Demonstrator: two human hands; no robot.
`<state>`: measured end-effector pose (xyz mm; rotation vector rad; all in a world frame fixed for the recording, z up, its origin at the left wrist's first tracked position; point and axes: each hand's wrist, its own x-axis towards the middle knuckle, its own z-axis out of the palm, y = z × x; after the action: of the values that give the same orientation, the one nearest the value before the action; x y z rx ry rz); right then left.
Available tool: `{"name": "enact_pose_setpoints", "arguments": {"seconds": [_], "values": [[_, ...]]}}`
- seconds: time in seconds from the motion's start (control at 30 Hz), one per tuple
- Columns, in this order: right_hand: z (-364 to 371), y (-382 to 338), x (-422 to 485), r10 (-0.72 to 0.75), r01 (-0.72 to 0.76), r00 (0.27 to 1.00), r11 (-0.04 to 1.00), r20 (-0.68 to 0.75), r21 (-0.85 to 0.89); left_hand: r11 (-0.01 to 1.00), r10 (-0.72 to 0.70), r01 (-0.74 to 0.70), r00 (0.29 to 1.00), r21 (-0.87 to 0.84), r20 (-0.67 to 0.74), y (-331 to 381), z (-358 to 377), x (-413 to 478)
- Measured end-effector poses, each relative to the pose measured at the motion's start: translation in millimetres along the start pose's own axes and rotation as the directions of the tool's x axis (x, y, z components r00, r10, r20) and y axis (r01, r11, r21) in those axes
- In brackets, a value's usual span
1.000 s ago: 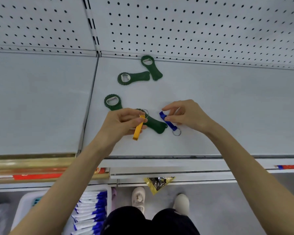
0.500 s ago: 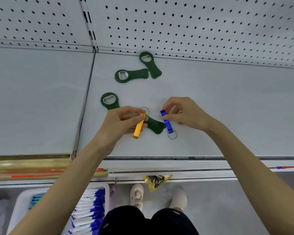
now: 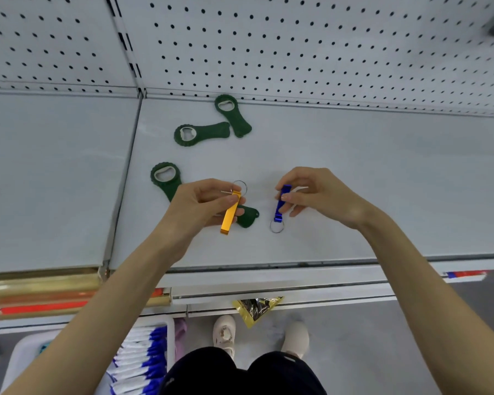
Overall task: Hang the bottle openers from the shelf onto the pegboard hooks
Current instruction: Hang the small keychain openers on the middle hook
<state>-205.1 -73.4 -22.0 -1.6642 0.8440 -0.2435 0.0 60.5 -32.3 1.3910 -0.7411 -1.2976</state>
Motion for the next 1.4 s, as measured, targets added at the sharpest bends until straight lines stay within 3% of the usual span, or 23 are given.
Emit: {"name": "enact_pose_setpoints", "arguments": {"seconds": [0.33, 0.7, 0.97, 1.13, 1.4], "values": [[-11, 22, -52, 0.018, 0.01, 0.978, 0.991, -0.207, 0.134, 0.999, -0.017, 0.014, 0.996, 0.033, 0.082, 1, 40, 0], [-18, 49, -117, -0.073, 0.176, 0.933, 0.947, -0.354, 0.269, 0.998, 0.038, -0.04, 0.998, 0.04, 0.052, -5, 93, -37], [-43, 74, -196, -0.061, 0.239, 0.899, 0.898, -0.434, 0.369, 0.996, 0.043, -0.047, 0.998, 0.079, 0.054, -18, 175, -70], [-55, 93, -253, -0.031, 0.291, 0.868, 0.84, -0.495, 0.457, 0.998, -0.023, 0.025, 0.999, -0.06, 0.033, -41, 243, -94], [-74, 125, -336, -0.009, 0.398, 0.766, 0.792, -0.642, 0.463, 0.97, -0.061, 0.114, 0.969, -0.215, 0.24, -68, 337, -118]]}}
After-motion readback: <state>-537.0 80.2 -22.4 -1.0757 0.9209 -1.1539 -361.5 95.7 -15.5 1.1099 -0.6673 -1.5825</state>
